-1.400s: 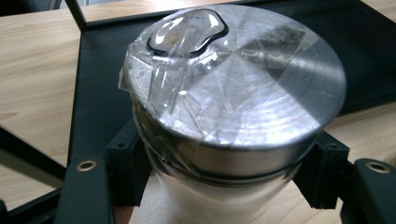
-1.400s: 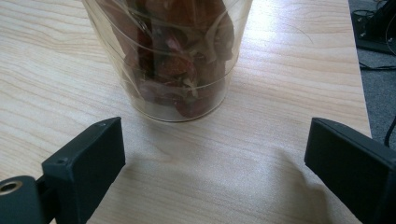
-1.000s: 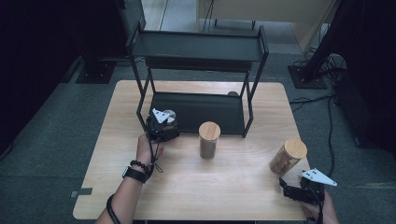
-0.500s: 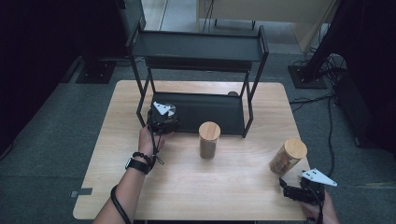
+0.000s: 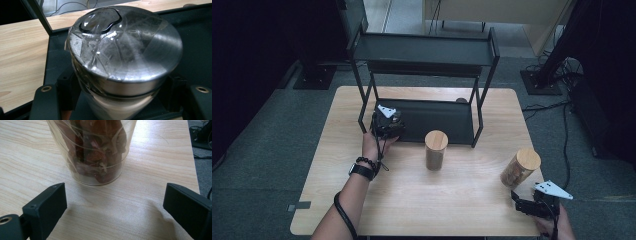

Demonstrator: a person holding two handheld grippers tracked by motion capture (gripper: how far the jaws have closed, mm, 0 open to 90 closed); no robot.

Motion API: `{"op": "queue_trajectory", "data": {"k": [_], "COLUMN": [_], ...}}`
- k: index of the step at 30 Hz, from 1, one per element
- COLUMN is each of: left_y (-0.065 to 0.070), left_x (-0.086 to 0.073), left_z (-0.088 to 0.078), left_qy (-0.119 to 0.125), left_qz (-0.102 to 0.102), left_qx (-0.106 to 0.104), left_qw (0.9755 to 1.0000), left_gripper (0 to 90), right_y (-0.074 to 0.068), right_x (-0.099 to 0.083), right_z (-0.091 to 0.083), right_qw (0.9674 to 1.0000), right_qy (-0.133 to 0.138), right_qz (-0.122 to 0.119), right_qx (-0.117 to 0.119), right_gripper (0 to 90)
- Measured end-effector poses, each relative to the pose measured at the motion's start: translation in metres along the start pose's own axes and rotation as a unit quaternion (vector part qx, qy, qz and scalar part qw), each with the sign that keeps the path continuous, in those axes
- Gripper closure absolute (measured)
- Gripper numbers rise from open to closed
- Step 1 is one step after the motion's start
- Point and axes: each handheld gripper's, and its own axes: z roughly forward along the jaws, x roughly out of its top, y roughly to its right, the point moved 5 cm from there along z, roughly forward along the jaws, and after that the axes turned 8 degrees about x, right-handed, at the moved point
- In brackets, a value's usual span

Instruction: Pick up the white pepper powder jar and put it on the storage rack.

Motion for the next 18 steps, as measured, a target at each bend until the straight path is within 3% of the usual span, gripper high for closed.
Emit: {"op": "queue_trajectory", "data": {"k": [18], "left_y": [-0.0035], "left_x": [-0.008], "left_z": [0.0053], "left_qy": [0.005], "left_qz": [-0.013], "left_qx": [0.008], "left_qw": [0.9999], "left_gripper": [30.4], "right_y": [-0.0002], "right_x": [0.0], "right_z": [0.0], "right_qw": [1.0], "right_qy": [0.0], "right_qz": [-0.001], "right_qx": [-0.001], "right_gripper": [4.7]}}
